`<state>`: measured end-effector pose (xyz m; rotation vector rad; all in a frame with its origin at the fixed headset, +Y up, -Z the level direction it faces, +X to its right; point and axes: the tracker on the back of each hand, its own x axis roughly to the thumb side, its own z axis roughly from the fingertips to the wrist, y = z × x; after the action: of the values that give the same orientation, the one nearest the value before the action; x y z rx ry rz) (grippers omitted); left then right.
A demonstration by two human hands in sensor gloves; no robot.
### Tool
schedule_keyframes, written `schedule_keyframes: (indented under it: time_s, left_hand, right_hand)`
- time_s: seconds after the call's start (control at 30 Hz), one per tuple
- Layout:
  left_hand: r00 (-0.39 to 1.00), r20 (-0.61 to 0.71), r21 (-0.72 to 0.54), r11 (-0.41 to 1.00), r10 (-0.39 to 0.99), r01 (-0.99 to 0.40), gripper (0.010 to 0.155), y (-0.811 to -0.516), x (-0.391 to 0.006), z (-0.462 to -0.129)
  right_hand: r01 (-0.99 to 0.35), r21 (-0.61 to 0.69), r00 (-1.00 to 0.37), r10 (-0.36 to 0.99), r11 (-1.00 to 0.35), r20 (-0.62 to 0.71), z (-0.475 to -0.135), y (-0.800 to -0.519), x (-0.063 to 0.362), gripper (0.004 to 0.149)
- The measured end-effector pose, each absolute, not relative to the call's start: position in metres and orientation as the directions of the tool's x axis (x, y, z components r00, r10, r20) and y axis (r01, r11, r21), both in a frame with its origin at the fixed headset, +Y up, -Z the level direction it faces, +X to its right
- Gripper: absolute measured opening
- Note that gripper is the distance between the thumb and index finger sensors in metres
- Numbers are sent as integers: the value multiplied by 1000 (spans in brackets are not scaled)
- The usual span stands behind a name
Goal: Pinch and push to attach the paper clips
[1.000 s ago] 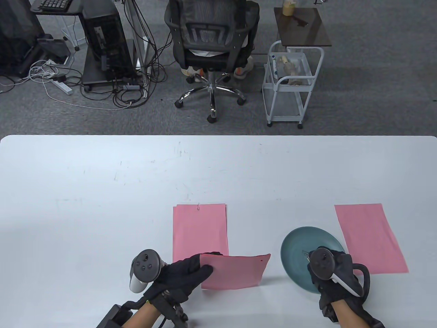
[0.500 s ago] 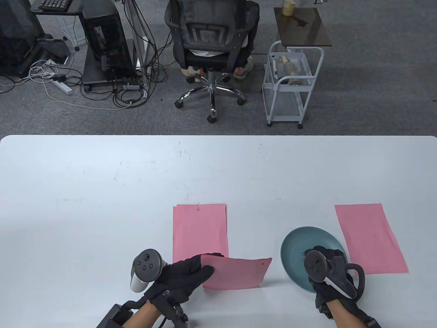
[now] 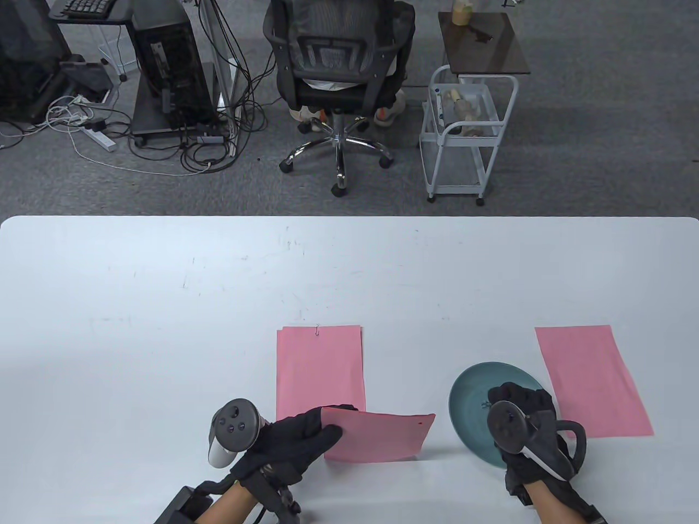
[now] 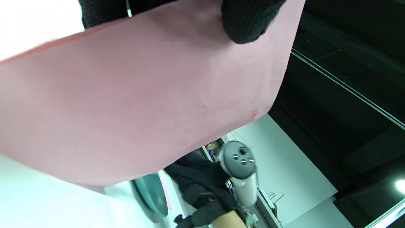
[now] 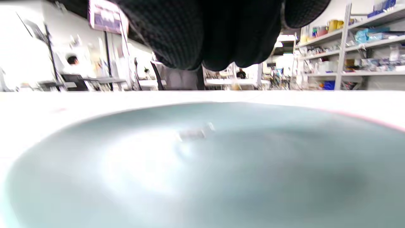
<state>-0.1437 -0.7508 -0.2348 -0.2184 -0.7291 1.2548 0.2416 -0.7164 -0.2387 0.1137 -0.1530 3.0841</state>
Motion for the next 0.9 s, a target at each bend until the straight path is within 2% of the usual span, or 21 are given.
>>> schedule_keyframes:
  time_s: [0.27, 0.47, 0.67, 0.9]
  left_hand:
    - [130, 370, -512, 319, 920, -797, 42, -751, -145, -234]
    - [139, 367, -494, 319, 920, -809, 42, -750, -148, -235]
    - [148, 350, -485, 314, 925, -816, 42, -752, -150, -238]
    - [151, 347, -483, 314, 926, -817, 42, -751, -151, -238]
  right_hand:
    - [-48, -279, -938, -53, -959, 343, -215, -632, 183, 38]
    - [-40, -401, -883, -155, -915, 443, -207, -578, 132, 37]
    - [-54, -371, -819, -172, -927, 547, -207, -558, 99, 37]
    - [-5, -328, -775, -204, -945, 598, -216, -562, 76, 36]
